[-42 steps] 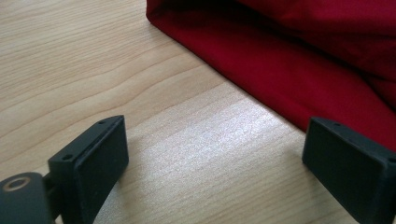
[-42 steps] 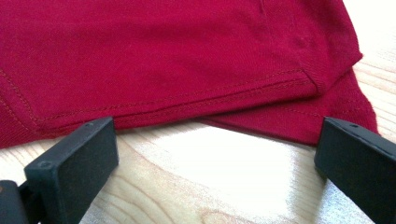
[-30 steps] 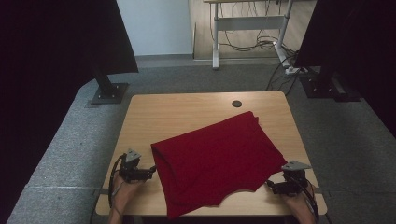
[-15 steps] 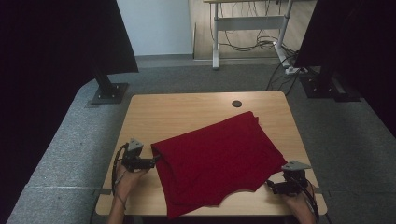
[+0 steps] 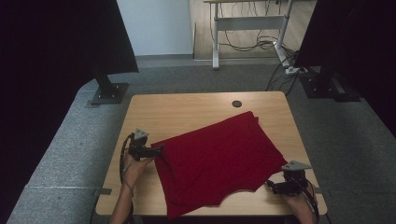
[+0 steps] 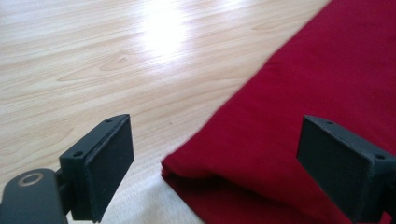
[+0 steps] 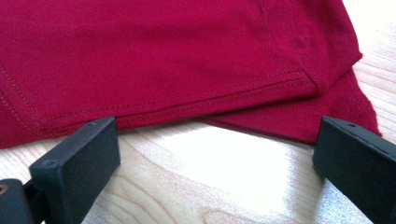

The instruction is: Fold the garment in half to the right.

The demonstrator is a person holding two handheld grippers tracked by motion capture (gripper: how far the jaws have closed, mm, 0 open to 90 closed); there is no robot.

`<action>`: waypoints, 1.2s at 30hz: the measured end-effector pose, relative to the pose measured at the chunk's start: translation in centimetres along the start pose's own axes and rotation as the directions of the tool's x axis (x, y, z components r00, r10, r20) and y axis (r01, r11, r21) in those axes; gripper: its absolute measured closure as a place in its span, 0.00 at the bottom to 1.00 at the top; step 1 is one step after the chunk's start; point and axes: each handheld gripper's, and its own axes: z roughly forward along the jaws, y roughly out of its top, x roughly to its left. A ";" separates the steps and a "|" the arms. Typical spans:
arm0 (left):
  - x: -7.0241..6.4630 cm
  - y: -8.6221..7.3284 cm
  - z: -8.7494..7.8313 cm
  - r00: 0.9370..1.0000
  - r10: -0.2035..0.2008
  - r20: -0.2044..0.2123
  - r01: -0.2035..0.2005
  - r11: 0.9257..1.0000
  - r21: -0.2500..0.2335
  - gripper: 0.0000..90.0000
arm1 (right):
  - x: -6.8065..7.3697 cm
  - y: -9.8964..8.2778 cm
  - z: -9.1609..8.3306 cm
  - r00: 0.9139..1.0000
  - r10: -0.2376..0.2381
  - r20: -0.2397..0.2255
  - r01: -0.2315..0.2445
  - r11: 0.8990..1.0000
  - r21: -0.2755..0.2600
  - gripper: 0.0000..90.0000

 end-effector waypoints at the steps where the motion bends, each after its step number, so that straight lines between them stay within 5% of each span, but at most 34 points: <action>1: 0.2 -0.3 1.5 1.000 -0.012 -0.012 0.012 0.999 0.031 0.13 | 0.0 0.0 0.0 1.000 0.000 0.000 0.000 1.000 0.000 0.01; 8: 0.4 -1.7 3.6 0.999 -0.006 -0.043 0.010 0.996 0.086 0.14 | 0.1 0.0 0.0 1.000 -0.003 -0.003 0.003 1.000 -0.001 0.01; 22: 0.4 -1.8 3.6 0.999 -0.009 -0.053 0.014 0.996 0.091 0.11 | 1.0 1.1 -1.1 0.997 -0.014 -0.070 0.009 0.998 -0.067 0.04; 28: 0.4 -1.8 3.6 0.998 -0.010 -0.054 0.015 0.996 0.091 0.11 | 2.9 2.5 -0.5 0.990 -0.052 -0.128 0.043 0.997 -0.066 0.03; 29: 0.4 -1.8 3.6 0.998 -0.011 -0.055 0.016 0.996 0.091 0.11 | 4.2 3.3 0.0 0.983 -0.084 -0.163 0.072 0.995 -0.076 0.04; 33: 0.3 -1.8 3.5 0.998 -0.011 -0.056 0.016 0.996 0.091 0.11 | 4.6 3.6 0.2 0.980 -0.094 -0.175 0.081 0.993 -0.081 0.05; 36: 0.3 -1.9 3.5 0.999 -0.009 -0.052 0.014 0.996 0.087 0.12 | 6.9 5.0 1.0 0.961 -0.155 -0.228 0.135 0.986 -0.101 0.06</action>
